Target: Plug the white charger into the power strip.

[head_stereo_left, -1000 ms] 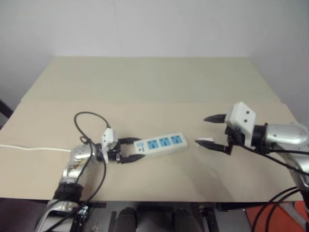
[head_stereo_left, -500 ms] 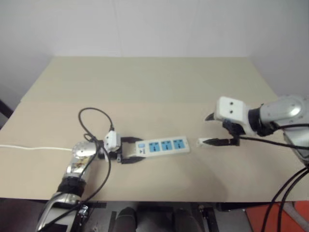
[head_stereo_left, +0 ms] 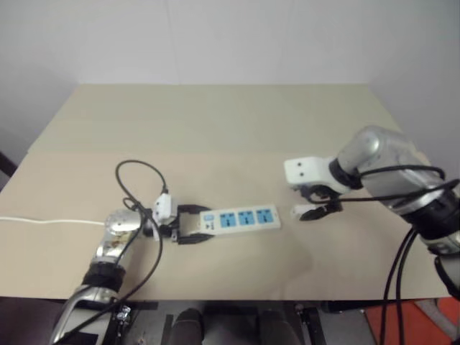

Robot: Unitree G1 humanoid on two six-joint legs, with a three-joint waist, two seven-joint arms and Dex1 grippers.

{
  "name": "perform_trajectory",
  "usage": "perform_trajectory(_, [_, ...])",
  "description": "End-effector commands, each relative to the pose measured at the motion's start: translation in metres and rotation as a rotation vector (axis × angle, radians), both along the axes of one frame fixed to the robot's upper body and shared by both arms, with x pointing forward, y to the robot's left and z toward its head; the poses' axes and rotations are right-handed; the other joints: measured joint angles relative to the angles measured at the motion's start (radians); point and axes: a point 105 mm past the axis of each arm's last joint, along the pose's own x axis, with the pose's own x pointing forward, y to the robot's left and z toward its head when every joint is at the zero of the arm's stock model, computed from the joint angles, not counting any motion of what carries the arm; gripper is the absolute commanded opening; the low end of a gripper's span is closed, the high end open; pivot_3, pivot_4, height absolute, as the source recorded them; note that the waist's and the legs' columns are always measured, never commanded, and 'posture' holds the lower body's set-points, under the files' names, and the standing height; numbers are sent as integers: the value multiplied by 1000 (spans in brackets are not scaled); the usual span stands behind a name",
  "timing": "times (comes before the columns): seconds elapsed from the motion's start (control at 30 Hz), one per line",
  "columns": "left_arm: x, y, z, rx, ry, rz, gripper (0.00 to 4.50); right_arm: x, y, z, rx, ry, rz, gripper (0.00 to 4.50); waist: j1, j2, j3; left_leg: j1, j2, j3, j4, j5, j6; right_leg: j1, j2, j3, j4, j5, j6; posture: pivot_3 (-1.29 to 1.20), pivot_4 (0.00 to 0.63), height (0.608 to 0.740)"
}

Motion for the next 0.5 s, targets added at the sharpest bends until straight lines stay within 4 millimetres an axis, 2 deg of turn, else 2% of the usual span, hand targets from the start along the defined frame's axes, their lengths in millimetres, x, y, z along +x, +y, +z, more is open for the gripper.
perform_trajectory(0.03, [-4, 1, -3, 54, 2, -42, 3205, 5, 1, 9, -37, -28, 4, 4500, 1, 0, 0, 0, 0, 0, 0, 0, 0, 0, 0, 0, 0, 0, 0, 0, 150, 740])
perform_trajectory(0.5, [-5, 3, -5, 76, -7, -49, 3205, 10, 3, -9, -65, 12, -20, 4500, 0, 0, 0, 0, 0, 0, 0, 0, 0, 0, 0, 0, 0, 0, 0, 0, 150, 740])
